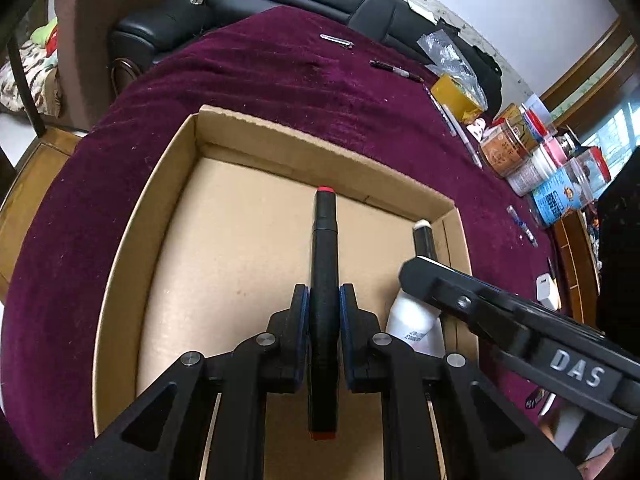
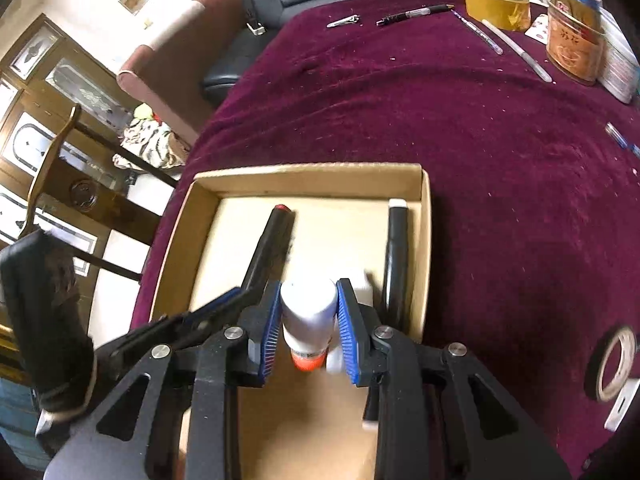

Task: Organize rigid objects
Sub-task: 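Lower the marker and glue bottle into the tray and open both grippers, then move the left gripper to the tape roll and grasp its rim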

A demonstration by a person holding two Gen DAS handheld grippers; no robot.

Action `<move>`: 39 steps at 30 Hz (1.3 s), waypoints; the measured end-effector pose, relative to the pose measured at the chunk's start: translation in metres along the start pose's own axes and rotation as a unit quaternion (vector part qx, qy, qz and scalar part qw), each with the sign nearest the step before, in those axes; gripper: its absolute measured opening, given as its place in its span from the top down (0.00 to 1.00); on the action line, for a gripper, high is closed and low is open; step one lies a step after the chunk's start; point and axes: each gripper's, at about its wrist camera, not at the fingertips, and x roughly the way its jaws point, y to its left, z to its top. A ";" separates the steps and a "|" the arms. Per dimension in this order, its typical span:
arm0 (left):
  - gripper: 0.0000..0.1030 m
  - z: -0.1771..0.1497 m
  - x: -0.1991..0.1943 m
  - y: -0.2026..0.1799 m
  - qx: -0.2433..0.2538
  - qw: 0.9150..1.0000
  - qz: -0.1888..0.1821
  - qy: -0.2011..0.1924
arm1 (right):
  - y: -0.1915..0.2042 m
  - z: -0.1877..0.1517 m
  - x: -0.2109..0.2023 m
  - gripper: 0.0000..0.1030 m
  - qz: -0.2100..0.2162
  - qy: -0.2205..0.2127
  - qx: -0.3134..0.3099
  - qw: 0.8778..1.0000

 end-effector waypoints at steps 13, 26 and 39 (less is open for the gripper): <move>0.62 -0.004 -0.041 -0.008 -0.012 0.999 -0.009 -0.042 | -0.016 0.000 -0.038 0.74 -0.007 -0.069 -0.007 0.998; 0.22 -0.086 -0.145 -0.071 0.037 0.982 0.032 -0.183 | -0.134 -0.124 -0.163 0.12 -0.211 -0.237 0.025 0.948; 0.21 -0.136 -0.091 -0.193 0.150 0.982 0.035 -0.106 | -0.231 -0.168 -0.257 0.06 -0.309 -0.373 0.114 0.868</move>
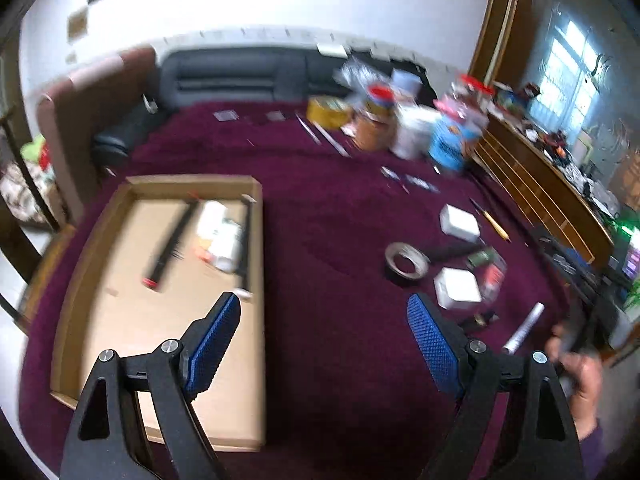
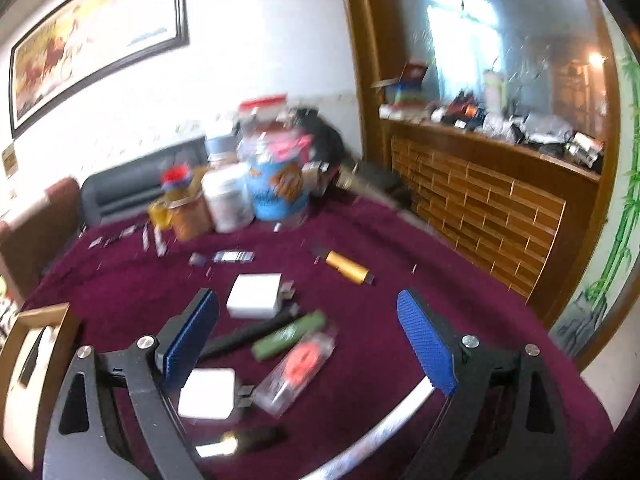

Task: Organize rigid objects
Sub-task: 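Move the left gripper to the tape roll and grasp its rim, then grasp the white square charger with the right gripper while the left gripper carries the tape to the tray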

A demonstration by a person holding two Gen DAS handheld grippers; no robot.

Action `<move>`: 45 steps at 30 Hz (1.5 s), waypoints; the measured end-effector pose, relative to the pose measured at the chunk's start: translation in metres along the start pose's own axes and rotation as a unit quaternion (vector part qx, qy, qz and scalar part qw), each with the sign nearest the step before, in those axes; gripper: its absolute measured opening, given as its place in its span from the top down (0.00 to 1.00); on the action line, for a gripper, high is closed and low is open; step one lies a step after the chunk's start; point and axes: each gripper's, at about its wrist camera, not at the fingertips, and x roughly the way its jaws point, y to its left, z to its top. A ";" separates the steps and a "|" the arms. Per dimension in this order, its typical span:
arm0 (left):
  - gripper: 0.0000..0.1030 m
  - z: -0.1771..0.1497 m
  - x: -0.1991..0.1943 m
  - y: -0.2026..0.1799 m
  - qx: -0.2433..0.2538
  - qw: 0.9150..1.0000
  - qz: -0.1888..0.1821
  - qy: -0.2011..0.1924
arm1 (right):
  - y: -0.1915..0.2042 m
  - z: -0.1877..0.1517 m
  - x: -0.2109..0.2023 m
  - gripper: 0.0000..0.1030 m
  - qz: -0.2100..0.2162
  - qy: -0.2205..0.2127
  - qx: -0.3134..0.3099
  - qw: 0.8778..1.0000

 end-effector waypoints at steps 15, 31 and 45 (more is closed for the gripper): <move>0.21 0.022 0.113 -0.074 0.036 0.997 0.042 0.054 | -0.029 -0.028 0.082 0.10 0.088 0.170 0.102 0.976; 0.92 0.016 0.159 -0.094 0.101 0.990 0.036 0.090 | -0.031 -0.031 0.078 0.10 0.120 0.177 0.121 0.969; 0.92 -0.011 0.048 -0.037 0.035 0.998 -0.020 0.045 | 0.018 -0.041 0.074 0.10 0.296 0.209 0.065 0.930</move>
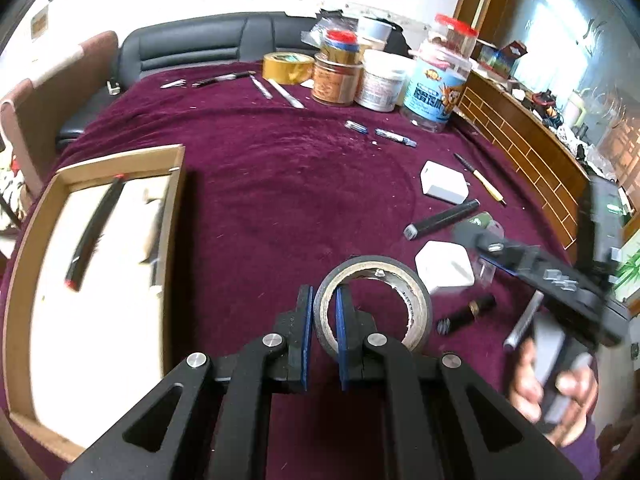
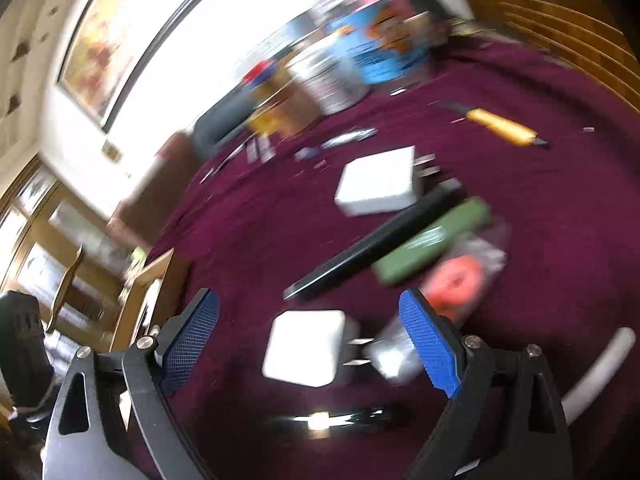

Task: Organize rigid objects
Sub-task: 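Grasp the white square charger with the right gripper while the left gripper carries the tape to the tray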

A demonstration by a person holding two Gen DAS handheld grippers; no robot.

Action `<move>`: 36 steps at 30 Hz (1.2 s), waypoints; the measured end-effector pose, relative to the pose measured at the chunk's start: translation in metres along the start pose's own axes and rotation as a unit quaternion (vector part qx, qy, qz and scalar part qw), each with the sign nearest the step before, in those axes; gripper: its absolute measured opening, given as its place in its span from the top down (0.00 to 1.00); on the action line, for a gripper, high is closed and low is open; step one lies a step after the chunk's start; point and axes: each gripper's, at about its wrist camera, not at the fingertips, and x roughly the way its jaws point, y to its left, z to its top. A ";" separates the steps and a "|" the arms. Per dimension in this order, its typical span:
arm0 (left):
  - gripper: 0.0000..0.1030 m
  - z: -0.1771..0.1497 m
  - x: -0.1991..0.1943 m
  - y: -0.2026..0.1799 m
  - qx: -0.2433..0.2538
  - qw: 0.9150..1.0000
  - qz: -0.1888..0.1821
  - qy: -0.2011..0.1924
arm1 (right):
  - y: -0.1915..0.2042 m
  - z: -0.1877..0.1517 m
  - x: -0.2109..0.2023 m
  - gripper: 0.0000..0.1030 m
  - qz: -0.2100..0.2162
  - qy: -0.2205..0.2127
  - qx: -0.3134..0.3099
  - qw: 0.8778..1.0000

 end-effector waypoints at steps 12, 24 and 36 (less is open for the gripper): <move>0.92 -0.038 -0.033 0.038 -0.046 0.999 -0.009 -0.012 | 0.021 -0.020 0.037 0.08 0.149 0.116 -0.042 0.981; 0.92 -0.053 -0.062 0.098 -0.099 0.994 -0.022 -0.035 | 0.123 -0.059 0.059 0.14 -0.109 0.112 -0.336 0.929; 0.92 -0.058 -0.080 0.194 -0.168 0.984 0.034 -0.043 | 0.130 -0.058 0.069 0.44 -0.148 0.123 -0.331 0.924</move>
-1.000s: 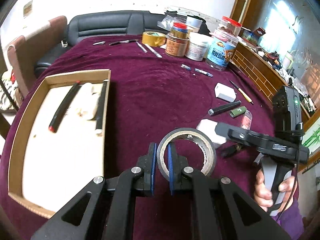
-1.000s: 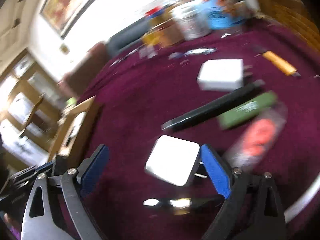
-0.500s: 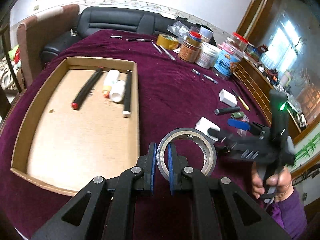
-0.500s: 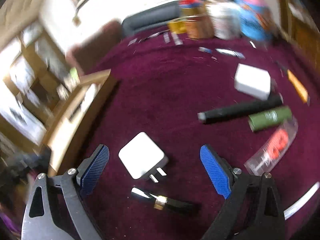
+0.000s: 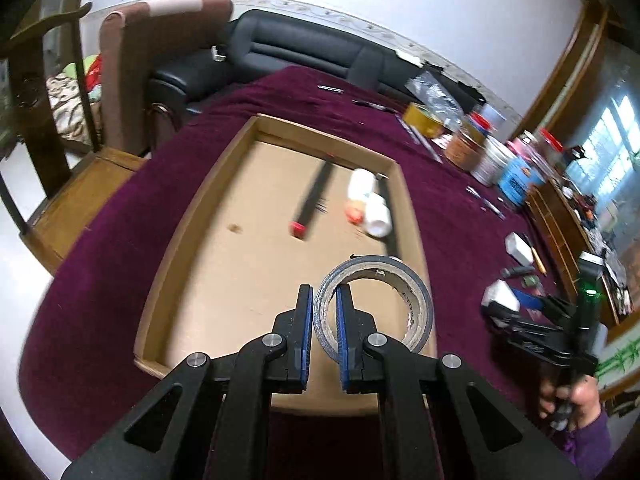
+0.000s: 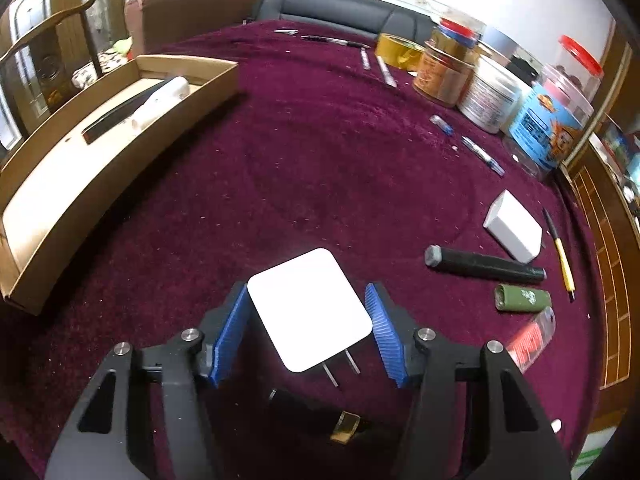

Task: Organize rigid objects
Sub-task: 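Grasp the white square charger with the right gripper while the left gripper carries the tape to the tray, then lower the tape and charger into the tray and open both grippers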

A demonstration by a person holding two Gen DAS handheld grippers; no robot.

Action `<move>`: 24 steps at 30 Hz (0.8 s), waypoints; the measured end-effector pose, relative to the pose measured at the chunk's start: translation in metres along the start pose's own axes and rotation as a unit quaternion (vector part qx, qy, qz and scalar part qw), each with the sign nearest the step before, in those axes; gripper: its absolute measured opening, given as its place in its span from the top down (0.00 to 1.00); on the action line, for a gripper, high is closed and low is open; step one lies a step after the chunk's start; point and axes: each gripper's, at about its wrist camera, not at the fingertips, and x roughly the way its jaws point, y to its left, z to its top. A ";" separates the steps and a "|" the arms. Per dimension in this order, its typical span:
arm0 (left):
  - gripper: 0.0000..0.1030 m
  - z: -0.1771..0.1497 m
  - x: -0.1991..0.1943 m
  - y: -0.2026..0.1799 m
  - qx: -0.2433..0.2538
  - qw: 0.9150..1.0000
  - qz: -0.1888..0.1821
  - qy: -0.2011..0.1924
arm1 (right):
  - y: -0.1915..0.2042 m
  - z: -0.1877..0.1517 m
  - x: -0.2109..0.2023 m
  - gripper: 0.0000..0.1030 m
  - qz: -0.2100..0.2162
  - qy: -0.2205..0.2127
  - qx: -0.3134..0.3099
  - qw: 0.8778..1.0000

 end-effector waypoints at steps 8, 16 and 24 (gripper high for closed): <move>0.92 0.052 0.038 0.016 0.026 0.998 0.042 0.029 | -0.017 0.033 -0.041 0.44 0.084 -0.039 0.102 0.990; 0.92 0.102 0.118 0.031 0.006 0.993 0.072 0.096 | 0.039 0.097 -0.032 0.43 0.159 -0.030 0.112 0.981; 0.92 0.119 0.160 0.028 0.017 0.989 0.105 0.107 | 0.094 0.138 0.007 0.43 0.180 -0.002 0.104 0.978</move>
